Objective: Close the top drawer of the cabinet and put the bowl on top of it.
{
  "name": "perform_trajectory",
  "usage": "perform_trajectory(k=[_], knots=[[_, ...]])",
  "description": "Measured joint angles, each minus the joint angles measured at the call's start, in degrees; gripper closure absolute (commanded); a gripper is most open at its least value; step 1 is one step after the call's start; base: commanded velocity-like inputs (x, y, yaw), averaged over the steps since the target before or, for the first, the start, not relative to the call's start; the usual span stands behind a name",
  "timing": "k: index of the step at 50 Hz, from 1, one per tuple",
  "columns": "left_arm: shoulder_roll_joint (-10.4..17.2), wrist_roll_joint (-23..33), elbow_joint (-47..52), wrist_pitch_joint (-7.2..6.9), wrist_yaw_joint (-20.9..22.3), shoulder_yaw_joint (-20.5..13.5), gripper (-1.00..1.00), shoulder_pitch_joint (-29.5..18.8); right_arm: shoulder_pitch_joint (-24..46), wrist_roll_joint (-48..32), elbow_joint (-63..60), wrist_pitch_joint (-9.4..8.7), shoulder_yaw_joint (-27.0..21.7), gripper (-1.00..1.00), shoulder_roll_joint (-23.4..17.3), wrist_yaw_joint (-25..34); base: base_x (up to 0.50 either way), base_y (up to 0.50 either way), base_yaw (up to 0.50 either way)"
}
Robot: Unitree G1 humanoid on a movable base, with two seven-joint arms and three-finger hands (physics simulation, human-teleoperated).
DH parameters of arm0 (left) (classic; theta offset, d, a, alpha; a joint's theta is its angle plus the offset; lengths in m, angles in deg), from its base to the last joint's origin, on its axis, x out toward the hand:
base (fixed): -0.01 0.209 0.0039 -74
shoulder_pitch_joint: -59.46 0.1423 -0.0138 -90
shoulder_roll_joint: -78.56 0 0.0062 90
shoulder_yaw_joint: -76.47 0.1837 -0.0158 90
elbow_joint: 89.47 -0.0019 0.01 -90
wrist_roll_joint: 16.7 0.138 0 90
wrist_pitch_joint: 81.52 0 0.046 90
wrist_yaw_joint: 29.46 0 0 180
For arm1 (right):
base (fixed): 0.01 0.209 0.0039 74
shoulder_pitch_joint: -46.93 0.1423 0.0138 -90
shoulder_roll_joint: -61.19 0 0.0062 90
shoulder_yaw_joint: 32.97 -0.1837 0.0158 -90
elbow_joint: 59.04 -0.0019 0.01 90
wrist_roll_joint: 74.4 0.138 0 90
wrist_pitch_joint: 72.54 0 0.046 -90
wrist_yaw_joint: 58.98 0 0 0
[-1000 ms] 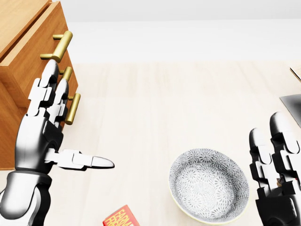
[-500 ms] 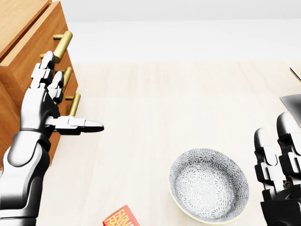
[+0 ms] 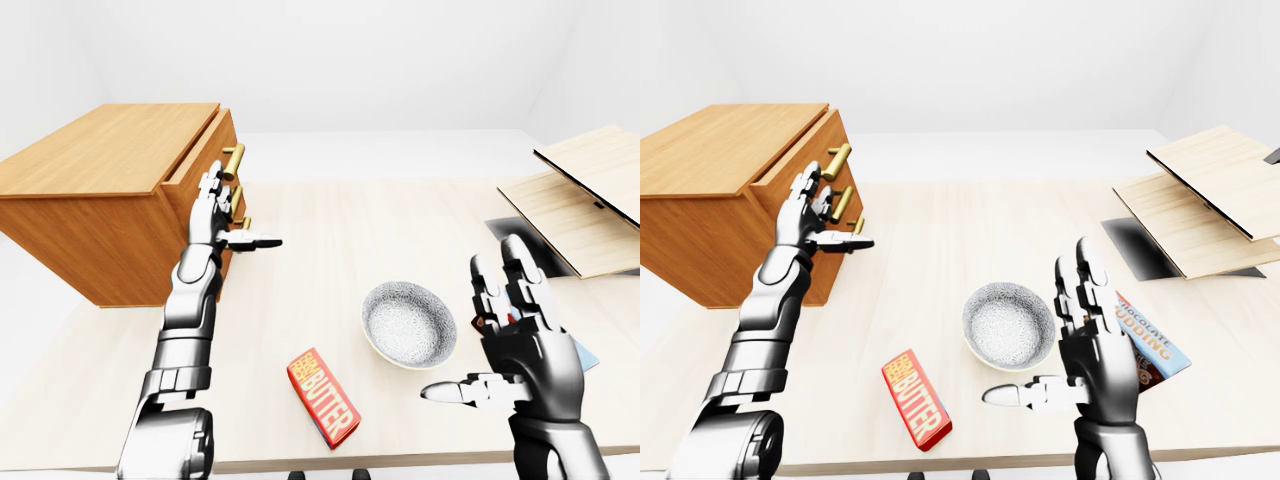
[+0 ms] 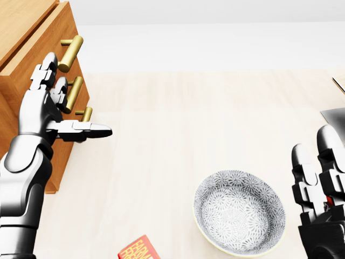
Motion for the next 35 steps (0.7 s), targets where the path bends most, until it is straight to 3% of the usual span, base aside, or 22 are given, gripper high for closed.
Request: perform_trajectory(k=[22, 35], knots=[[2.99, -2.33, -10.21, 0.00, 0.47, -1.36, -1.00, -5.44, 0.23, 0.19, -0.38, -0.42, -0.74, -1.00, 0.40, 0.24, 0.00, 0.00, 0.00], [4.34, -3.56, -12.53, 0.00, 0.68, -2.02, -1.00, -6.76, -0.97, 0.14, -0.90, 0.42, -0.34, -1.00, 0.67, 0.64, 0.00, 0.00, 0.00]])
